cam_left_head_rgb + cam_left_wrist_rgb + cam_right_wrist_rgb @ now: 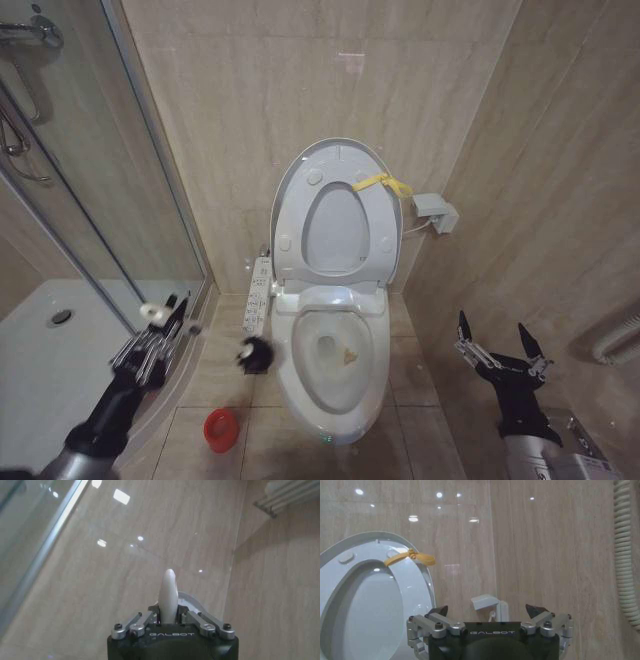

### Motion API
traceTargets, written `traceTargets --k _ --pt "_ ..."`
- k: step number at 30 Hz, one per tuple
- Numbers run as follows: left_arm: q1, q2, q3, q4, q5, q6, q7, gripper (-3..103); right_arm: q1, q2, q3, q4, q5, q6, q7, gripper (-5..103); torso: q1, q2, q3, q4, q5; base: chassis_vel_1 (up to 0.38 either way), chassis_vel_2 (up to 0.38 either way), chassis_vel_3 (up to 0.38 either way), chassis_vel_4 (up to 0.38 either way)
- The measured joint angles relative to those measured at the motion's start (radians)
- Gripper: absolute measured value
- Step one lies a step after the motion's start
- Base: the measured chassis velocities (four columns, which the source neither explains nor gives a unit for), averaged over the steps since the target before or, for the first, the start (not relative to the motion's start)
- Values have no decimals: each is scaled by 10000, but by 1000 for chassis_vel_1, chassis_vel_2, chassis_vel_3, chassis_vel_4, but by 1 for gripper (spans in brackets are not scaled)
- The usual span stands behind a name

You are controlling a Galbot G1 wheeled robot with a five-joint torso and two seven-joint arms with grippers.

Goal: Open the toilet lid, clean the toilet bowl with a toilet brush, close the toilet lid, and flush.

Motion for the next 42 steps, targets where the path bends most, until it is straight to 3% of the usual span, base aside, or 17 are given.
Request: traceTargets --k 3,4,13,21,28,42 --pt "-579 174 309 539 -249 171 3 22 -1 0 0 0 0 0 0 100 0 0 0 2 -1 0 0 0 0" --pt "-1279 310 704 1288 -353 216 -1 22 0 0 0 0 0 0 1 100 0 0 0 3 -2 0 0 0 0" --pt "-4098 257 3288 3843 -676 -257 -118 22 0 0 -1 0 0 0 -1 100 2 -2 2 0 -2 0 0 0 0" --pt "-5640 -113 4780 5901 -179 -657 -133 22 0 -1 0 1 0 0 -1 100 1 -1 1 2 0 0 0 0 0" --pt "-7278 -870 6058 8201 326 -1430 -405 22 0 0 0 0 -1 1 2 100 2 -2 1 1 -1 0 0 0 0" --pt "-8363 -2324 7481 10444 663 -1891 -1278 22 0 0 0 0 0 1 0 100 1 -1 0 2 4 0 0 0 0"
